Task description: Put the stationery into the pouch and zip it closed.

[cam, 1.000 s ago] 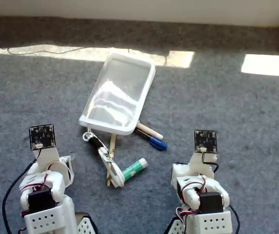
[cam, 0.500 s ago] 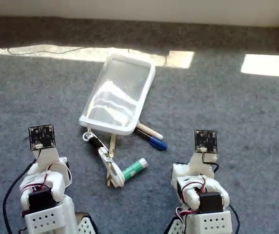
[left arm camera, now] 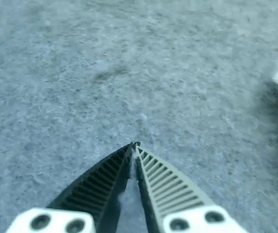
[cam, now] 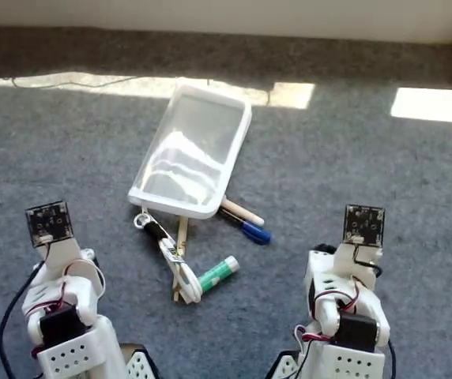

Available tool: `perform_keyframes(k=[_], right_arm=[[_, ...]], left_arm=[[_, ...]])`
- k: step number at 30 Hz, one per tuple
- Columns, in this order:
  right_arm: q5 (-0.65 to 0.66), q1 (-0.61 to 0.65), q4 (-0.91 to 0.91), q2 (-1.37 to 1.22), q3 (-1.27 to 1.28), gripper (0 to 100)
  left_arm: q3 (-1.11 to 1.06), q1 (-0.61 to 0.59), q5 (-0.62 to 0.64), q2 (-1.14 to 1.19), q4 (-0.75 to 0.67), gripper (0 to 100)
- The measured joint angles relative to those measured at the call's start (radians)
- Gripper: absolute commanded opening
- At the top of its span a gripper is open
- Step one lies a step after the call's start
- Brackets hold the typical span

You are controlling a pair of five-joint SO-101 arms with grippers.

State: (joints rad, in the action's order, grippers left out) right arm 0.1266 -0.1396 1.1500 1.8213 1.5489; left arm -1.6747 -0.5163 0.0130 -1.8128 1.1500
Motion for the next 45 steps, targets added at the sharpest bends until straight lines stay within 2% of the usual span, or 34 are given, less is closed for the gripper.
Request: perform_keyframes(k=[4,7,12,18,21,24,28,36,41,45], right_arm=[[0.075,0.068,-0.003,0.005,-0.097,2.8],[0.101,0.138,-0.003,0.0,-0.176,2.8],[0.11,0.265,-0.003,-0.037,-0.322,2.8],[0.11,0.387,-0.003,-0.321,-0.537,2.8],[0.11,0.465,-0.003,-0.476,-0.618,4.3],[0.11,0.551,-0.003,-0.601,-0.672,11.8],[0.011,0.649,-0.003,-0.733,-0.736,19.2],[-0.052,0.858,-0.044,-0.954,-0.853,19.2],[-0.052,0.941,-0.173,-1.092,-0.855,19.2],[-0.052,0.987,-0.275,-1.211,-0.855,19.2]], left_arm=[[0.005,-0.109,-0.048,0.0,-0.032,2],[0.005,-0.115,-0.15,0.0,-0.032,2],[0.005,-0.124,-0.183,0.0,-0.032,3],[0.002,-0.129,-0.183,0.0,-0.032,19],[0.002,-0.129,-0.183,0.0,-0.032,18],[0.002,-0.129,-0.183,0.0,-0.032,18],[0.002,-0.129,-0.183,0.0,-0.032,18],[-0.002,-0.129,-0.183,0.0,-0.032,18],[-0.002,-0.129,-0.183,0.0,-0.029,19],[-0.002,-0.129,-0.183,0.0,0.026,19]])
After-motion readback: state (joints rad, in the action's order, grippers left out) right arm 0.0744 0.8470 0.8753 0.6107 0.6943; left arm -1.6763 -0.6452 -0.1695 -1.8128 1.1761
